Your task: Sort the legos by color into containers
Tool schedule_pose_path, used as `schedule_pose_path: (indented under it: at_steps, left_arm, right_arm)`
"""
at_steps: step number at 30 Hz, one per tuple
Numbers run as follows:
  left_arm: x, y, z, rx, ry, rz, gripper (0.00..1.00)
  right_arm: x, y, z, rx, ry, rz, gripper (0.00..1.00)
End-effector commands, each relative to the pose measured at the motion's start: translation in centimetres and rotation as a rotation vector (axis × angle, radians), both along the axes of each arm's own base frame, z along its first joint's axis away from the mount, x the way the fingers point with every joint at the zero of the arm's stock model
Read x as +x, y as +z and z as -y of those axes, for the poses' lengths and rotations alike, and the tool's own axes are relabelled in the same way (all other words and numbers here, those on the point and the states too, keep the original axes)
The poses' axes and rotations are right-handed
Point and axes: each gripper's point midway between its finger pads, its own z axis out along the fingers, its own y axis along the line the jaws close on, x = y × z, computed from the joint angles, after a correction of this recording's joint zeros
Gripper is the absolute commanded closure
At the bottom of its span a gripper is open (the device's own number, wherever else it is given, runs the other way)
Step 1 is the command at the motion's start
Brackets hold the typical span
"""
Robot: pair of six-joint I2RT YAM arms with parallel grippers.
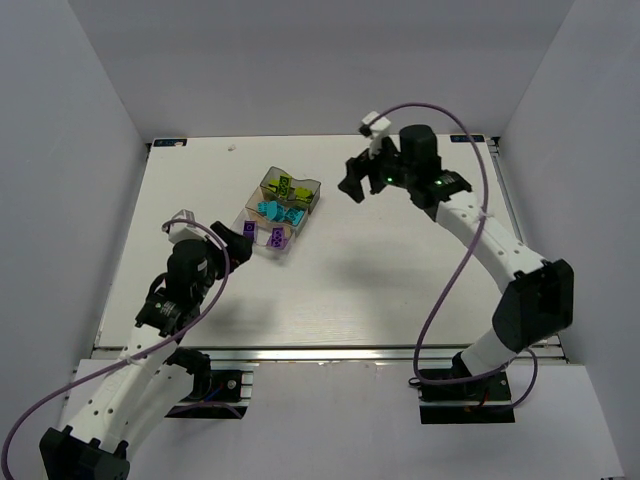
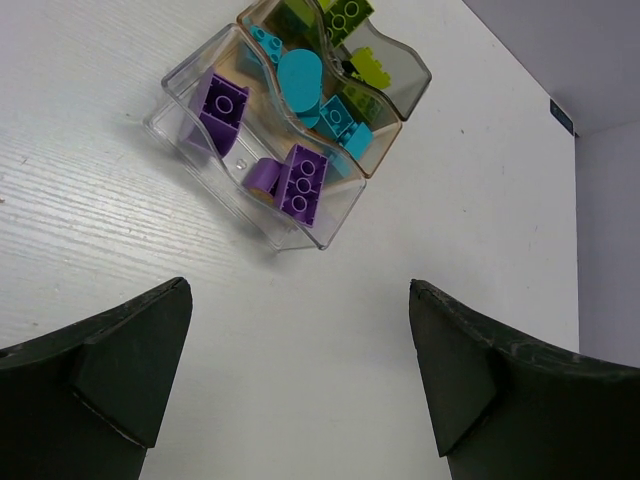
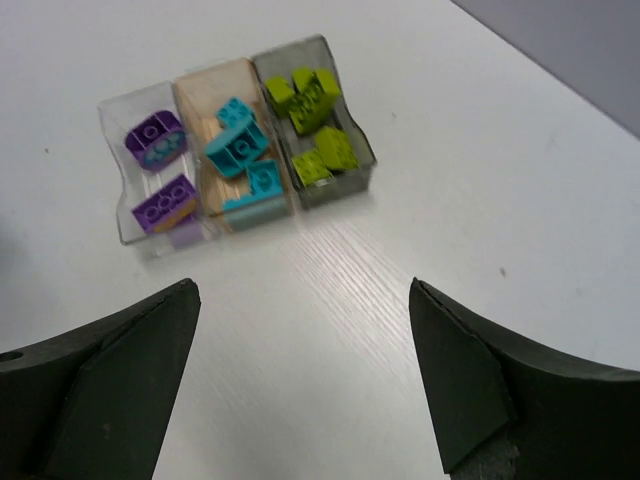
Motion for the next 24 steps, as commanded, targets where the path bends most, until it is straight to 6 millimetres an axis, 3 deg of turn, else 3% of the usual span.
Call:
schedule_pose_path:
  at_steps: [1, 3, 5, 9, 19, 24]
  left_arm:
    - [0.6, 2.4, 0.7, -0.013, -0.040, 0.069, 0.02]
    - [0.9, 2.7, 1.0, -0.011, -0.055, 0.079, 0.02]
    - [1.1, 3.1, 1.2, -0.011, -0.064, 0.088, 0.02]
    - [1.7, 3.5, 1.9, -0.009, -0.095, 0.096, 0.02]
    - [2.0, 4.3, 2.6, -0.006, -0.132, 0.104, 0.02]
    - [1.8, 4.5, 2.6, -0.009, -0.136, 0.113, 0.02]
  right_arm:
    - [-0.5, 1.6, 3.9, 0.110, -0.092, -0.053, 0.11]
    - [0.0, 1.7, 7.1, 0.100, -0.230, -0.052, 0.10]
    - [-0.3, 1.7, 8.9, 0.055, -0.291, -0.020, 0.11]
    - [-1.3, -2.3, 12.7, -0.076, -0.386, -0.045, 0.11]
    - [-3.3, -5.5, 15.8, -0.112, -0.492, -0.078, 0.10]
    - [-3.2, -5.5, 16.3, -0.136, -0.505, -0.058, 0.11]
